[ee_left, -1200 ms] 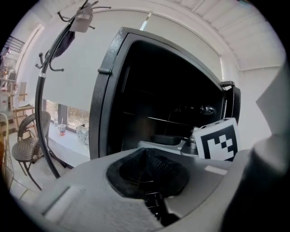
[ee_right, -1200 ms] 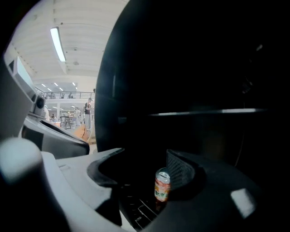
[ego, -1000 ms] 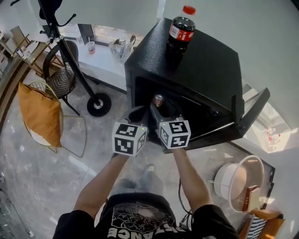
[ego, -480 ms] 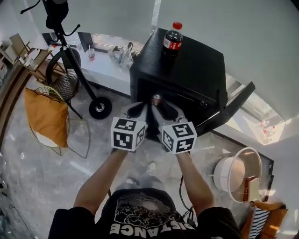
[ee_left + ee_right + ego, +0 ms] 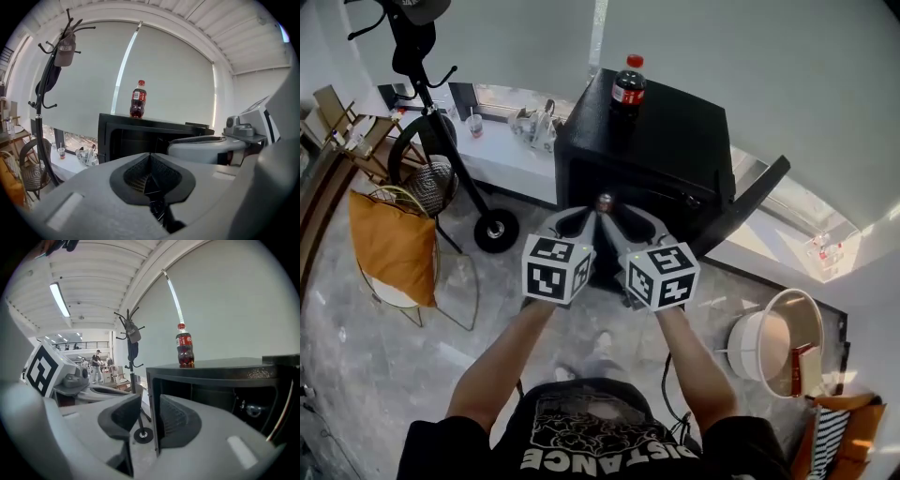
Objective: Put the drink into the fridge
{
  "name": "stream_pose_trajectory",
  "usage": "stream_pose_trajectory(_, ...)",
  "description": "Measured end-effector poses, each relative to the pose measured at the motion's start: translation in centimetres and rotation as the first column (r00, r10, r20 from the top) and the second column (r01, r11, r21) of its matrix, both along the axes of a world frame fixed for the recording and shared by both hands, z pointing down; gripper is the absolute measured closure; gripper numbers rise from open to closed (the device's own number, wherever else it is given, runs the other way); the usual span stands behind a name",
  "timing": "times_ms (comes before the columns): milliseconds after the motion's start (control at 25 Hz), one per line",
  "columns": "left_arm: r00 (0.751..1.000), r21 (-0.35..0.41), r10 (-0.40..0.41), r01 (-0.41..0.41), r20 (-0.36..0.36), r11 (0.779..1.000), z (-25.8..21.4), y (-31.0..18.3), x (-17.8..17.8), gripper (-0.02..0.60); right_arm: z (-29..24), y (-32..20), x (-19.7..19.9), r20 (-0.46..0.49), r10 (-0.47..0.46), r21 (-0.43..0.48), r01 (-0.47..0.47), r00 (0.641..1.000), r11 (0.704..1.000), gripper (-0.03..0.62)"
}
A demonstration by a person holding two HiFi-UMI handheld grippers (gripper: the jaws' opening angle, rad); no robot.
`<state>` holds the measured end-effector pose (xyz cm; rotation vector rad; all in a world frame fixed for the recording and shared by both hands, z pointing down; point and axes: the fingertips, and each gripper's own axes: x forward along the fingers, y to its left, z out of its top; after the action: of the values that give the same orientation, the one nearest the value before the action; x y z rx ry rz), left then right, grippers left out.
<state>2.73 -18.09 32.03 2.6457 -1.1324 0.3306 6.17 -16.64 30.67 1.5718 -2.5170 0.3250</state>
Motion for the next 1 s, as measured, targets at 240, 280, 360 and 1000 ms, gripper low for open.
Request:
stream_pose_trajectory(240, 1.0, 0.025, 0.018, -0.018, 0.001, 1.0, -1.6, 0.3, 0.0, 0.577, -2.0, 0.3, 0.1, 0.0, -0.006, 0.01, 0.006, 1.0, 1.0, 0.464)
stream_pose_trajectory(280, 1.0, 0.032, 0.019, -0.019, -0.001, 0.999, -2.0, 0.2, 0.0, 0.577, -2.5, 0.3, 0.2, -0.002, -0.007, 0.014, 0.007, 1.0, 1.0, 0.464)
stream_pose_trajectory(360, 1.0, 0.046, 0.02, -0.02, -0.007, 0.999, -2.9, -0.1, 0.1, 0.577, -3.4, 0.1, 0.5, -0.002, -0.009, 0.021, 0.009, 1.0, 1.0, 0.464)
stream_pose_trajectory(1000, 0.999, 0.124, 0.038, -0.035, -0.024, 0.992, -8.8, -4.5, 3.0, 0.577, -10.1, -4.4, 3.1, -0.054, -0.07, 0.08, 0.074, 0.996, 0.994, 0.462)
